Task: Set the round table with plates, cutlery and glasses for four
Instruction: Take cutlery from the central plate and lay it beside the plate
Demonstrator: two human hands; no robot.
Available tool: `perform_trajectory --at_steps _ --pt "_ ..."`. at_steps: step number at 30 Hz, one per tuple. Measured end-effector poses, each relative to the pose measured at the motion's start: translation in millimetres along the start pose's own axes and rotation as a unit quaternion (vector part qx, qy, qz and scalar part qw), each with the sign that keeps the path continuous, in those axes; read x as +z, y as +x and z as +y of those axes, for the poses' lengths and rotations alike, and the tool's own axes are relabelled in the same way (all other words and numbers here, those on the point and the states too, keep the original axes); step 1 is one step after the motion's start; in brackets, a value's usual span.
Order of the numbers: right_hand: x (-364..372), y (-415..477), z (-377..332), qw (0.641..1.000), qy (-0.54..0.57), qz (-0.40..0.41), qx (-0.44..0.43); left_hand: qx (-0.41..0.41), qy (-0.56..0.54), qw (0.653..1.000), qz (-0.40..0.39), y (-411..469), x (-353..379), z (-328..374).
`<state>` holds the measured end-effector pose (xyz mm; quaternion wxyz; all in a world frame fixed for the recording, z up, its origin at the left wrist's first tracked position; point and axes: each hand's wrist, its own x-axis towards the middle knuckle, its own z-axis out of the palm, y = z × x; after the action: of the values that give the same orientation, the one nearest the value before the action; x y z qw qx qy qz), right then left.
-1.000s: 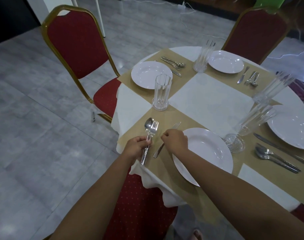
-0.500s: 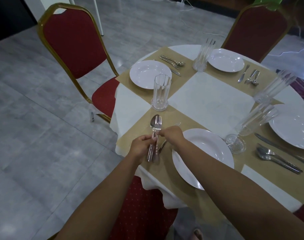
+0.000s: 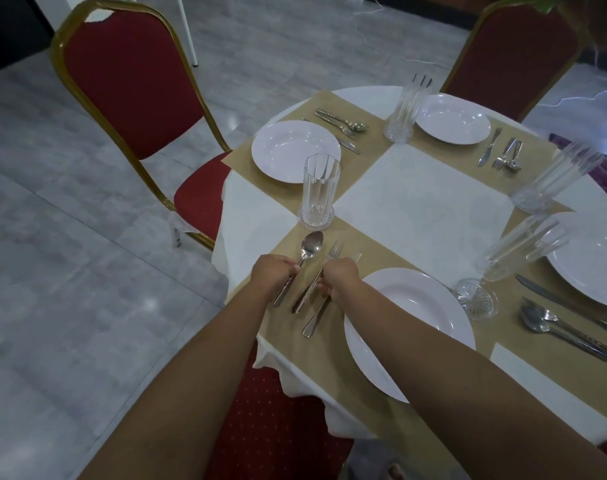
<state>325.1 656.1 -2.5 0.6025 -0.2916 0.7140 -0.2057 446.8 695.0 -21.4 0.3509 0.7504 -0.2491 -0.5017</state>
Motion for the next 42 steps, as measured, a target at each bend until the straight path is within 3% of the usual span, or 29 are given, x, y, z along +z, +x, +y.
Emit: perform_trajectory --at_steps 8,14,18,26,42 --pt "9.5 20.5 3.2 0.999 -0.015 0.047 0.019 0.037 0.117 0.992 -0.018 22.0 10.6 4.8" --pt "3.4 23.4 0.4 0.999 -0.019 0.031 0.019 0.106 0.236 0.966 0.004 21.9 12.0 8.8" --pt "-3.1 17.8 0.4 0.998 -0.047 -0.029 -0.006 0.130 0.256 0.958 -0.010 24.9 10.4 8.0" --pt "2.7 11.7 5.9 0.996 -0.086 -0.004 0.004 0.157 0.237 0.956 -0.064 24.8 -4.2 6.8" --pt "5.4 10.8 12.5 0.997 -0.071 -0.020 0.030 0.144 0.290 0.942 -0.089 18.1 -7.6 12.8"
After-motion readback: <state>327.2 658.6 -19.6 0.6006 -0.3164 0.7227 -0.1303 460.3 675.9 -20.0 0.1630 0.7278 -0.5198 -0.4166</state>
